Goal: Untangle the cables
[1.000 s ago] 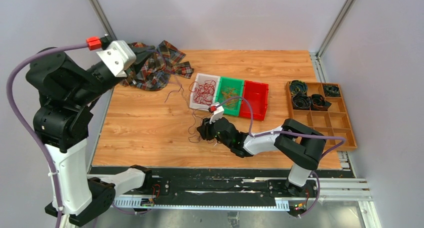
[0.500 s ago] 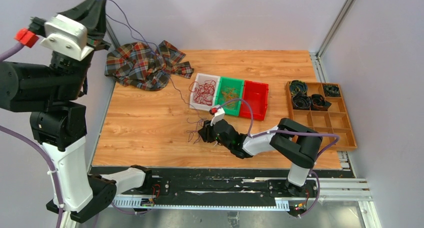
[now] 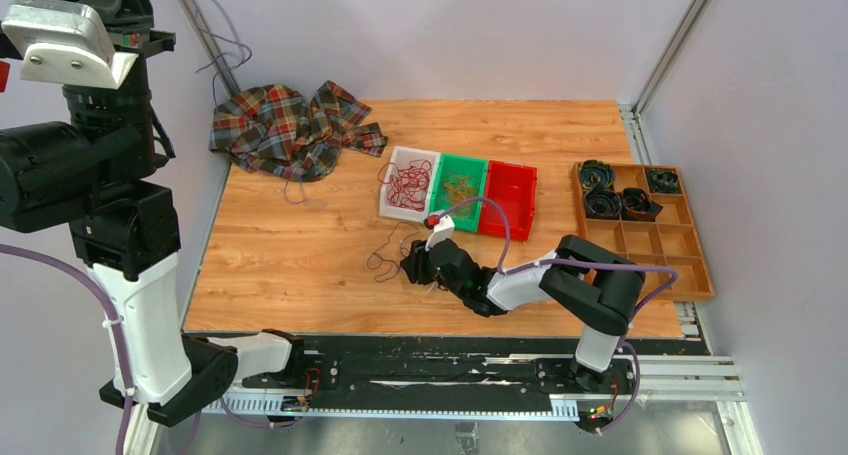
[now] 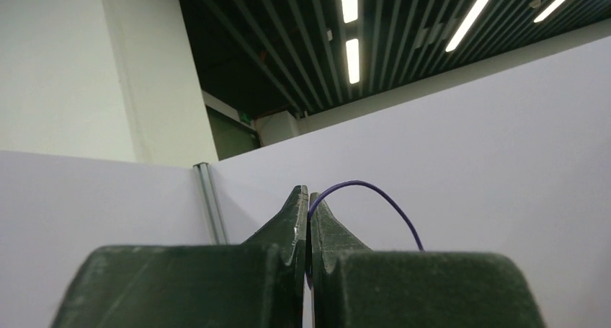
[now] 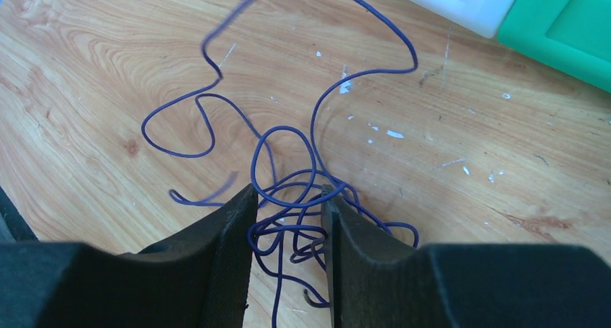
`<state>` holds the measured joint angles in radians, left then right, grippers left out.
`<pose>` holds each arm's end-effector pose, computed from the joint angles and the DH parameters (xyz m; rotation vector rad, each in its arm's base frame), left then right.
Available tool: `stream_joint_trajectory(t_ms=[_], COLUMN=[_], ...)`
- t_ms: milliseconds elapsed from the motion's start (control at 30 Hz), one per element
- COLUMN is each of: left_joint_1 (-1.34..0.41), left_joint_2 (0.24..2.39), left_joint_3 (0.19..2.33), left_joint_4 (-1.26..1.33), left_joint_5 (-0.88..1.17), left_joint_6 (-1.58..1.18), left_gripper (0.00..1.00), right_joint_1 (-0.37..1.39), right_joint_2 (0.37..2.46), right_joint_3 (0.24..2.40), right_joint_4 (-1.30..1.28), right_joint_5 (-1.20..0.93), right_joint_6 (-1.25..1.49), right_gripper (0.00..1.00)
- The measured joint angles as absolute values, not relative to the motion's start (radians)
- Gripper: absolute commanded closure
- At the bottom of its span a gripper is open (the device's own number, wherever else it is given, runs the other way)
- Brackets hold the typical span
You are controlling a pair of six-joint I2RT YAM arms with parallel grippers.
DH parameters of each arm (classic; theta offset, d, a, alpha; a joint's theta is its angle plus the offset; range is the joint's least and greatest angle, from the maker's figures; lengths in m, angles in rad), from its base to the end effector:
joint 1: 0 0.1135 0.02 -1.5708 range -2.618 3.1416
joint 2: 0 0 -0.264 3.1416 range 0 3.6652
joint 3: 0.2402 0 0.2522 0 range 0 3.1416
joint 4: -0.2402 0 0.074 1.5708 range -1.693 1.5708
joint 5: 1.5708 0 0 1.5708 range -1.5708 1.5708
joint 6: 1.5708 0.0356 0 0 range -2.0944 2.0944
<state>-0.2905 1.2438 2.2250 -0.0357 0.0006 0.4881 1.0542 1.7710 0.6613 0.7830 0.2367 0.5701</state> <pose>0.0821 -0.0246 0.6893 0.2382 0.5792 0.1909 0.1742 0.2898 0.1447 -0.3106 1.9624 0.8682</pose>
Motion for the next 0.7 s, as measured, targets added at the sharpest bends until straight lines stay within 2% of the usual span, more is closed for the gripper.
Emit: stream_joint_trajectory(t_ms=[133,200,267,467,700], left_joint_1=[-0.29,-0.29,-0.29,-0.29,-0.29], left_joint_2=[1.239,1.224,1.205,1.126,1.004], left_joint_3=[2.197,2.165,2.135,2.011,1.797], left_joint_4=[-0.015,-0.03,-0.06,-0.2,-0.348], left_joint_5=[-0.006,0.014,0.044,0.196,0.366], left_joint_6=[0.502,0.5,0.49,0.459,0.392], left_gripper=[1.0,1.0,1.0,0.99,0.99], right_joint_1=[1.048,1.048,1.048,1.048,1.047], right_joint_2=[1.763,1.747,1.7,1.465,1.29], right_joint_3=[0.654,0.654,0.654,0.692,0.867], right_joint_4=[0.783,0.781,0.765,0.694,0.598], right_joint_5=[0.233,0.218,0.191,0.088,-0.062], right_joint_6=[0.573,0.563,0.533,0.435,0.313], right_gripper=[0.52,0.34,0.26,0.23,0.22])
